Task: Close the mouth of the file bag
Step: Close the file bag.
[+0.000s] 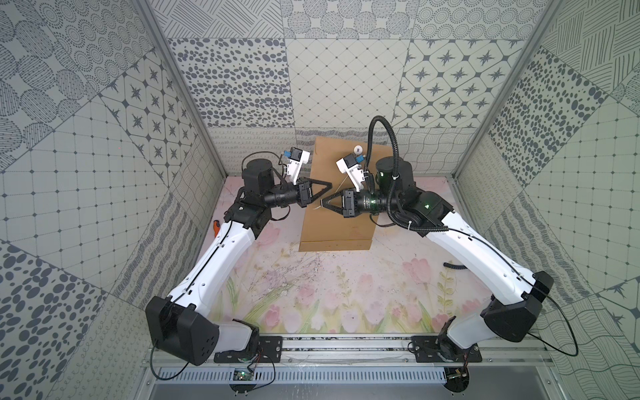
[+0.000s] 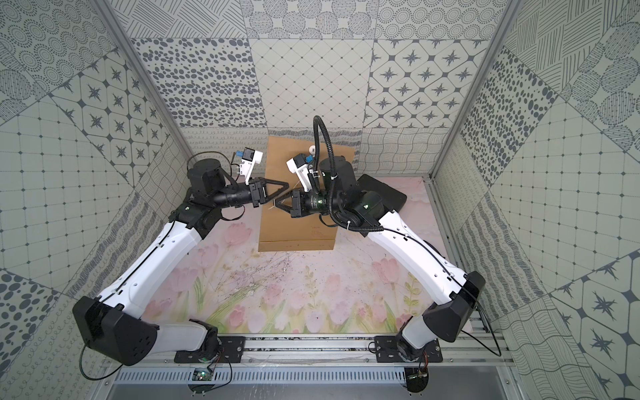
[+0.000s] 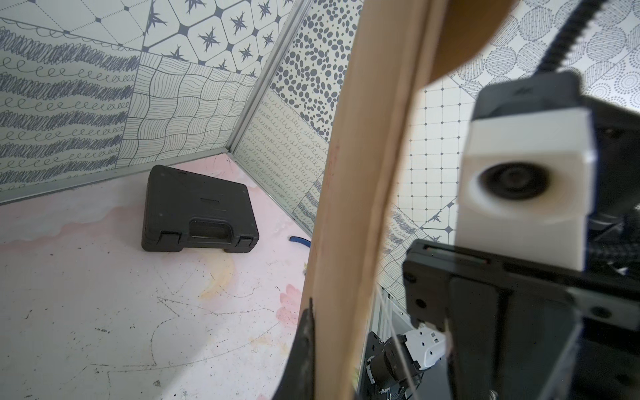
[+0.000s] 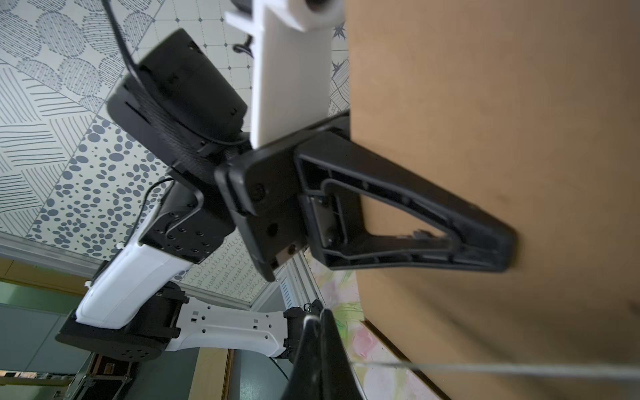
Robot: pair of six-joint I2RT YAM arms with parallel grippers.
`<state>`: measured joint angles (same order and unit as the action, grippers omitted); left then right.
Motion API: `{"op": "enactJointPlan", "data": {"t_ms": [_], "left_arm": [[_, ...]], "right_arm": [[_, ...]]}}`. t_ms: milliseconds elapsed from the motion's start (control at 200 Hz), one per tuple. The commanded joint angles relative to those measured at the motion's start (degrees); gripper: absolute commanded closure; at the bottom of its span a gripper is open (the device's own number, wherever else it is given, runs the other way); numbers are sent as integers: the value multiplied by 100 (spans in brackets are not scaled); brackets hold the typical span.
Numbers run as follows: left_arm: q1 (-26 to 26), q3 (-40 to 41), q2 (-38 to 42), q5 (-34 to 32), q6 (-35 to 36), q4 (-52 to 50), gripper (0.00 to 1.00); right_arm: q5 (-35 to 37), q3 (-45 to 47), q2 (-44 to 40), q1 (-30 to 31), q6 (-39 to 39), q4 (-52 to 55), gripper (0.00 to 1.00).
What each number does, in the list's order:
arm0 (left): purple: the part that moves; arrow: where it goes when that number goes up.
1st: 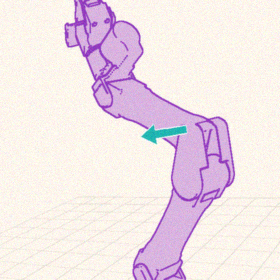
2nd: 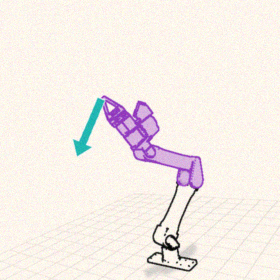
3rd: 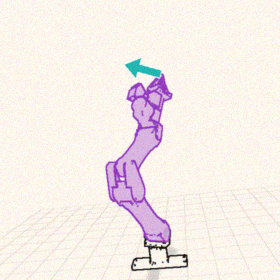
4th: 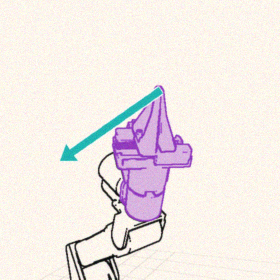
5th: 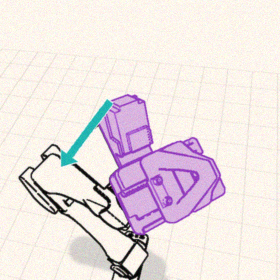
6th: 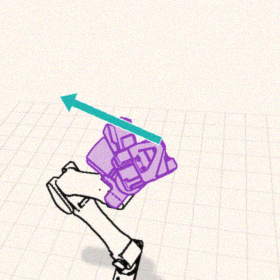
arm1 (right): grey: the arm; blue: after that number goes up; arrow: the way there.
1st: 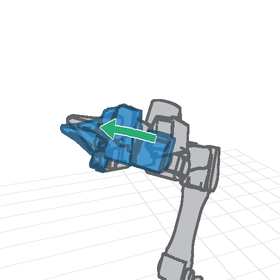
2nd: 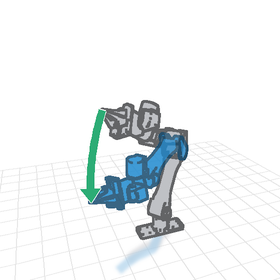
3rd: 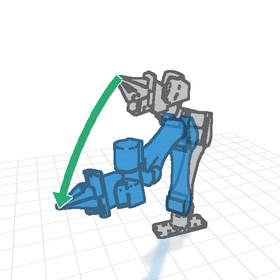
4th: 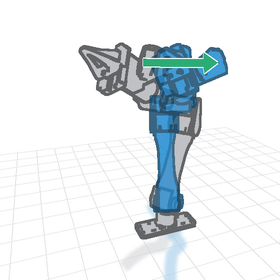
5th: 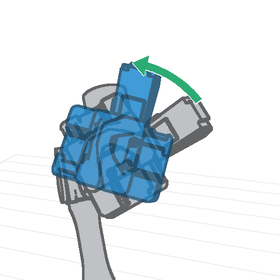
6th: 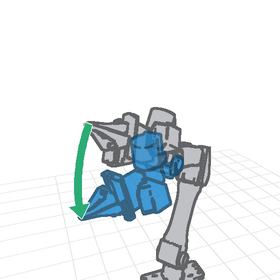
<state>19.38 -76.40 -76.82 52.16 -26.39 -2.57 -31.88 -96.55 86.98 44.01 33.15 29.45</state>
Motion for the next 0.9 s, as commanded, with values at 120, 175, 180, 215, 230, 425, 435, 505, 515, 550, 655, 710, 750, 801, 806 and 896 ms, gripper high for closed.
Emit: {"op": "enactJointPlan", "data": {"t_ms": [120,175,180,215,230,425,435,505,515,550,655,710,750,801,806,896], "left_arm": [[-79,-160,149,45,-78,126,100],[-92,-165,159,31,-50,71,100],[-92,-165,163,31,-50,72,100],[-99,-179,168,31,-42,50,100],[-96,-177,176,31,-37,43,100],[-119,-191,224,30,-6,-38,100],[-116,-193,221,31,-8,-37,100],[-126,-210,238,48,-14,-45,100],[-127,-209,244,48,-13,-52,100],[-127,-208,258,46,-10,-53,100],[-123,-200,281,75,-6,-60,100],[-125,-199,283,76,-2,-84,100],[-131,-196,292,80,18,-115,100],[-129,-205,308,75,67,-168,100],[-133,-202,308,75,70,-179,100],[-136,-198,334,57,158,-287,100]], "right_arm": [[64,597,-396,-261,165,-360,100],[76,696,-461,-325,171,-366,100],[76,702,-470,-337,168,-368,100],[72,753,-506,-391,163,-370,100],[68,771,-513,-409,159,-363,100],[77,994,-675,-798,69,-260,100],[70,1008,-674,-828,60,-259,100],[42,1095,-700,-996,37,-264,100],[42,1108,-704,-1016,28,-264,100],[48,1144,-715,-1100,12,-272,100],[22,1256,-702,-1341,23,-368,100],[6,1286,-679,-1444,24,-379,100],[-7,1312,-674,-1503,12,-392,100],[26,1314,-684,-1584,-28,-355,100],[25,1314,-688,-1591,-32,-354,100],[101,1301,-717,-1765,-122,-237,100]]}}
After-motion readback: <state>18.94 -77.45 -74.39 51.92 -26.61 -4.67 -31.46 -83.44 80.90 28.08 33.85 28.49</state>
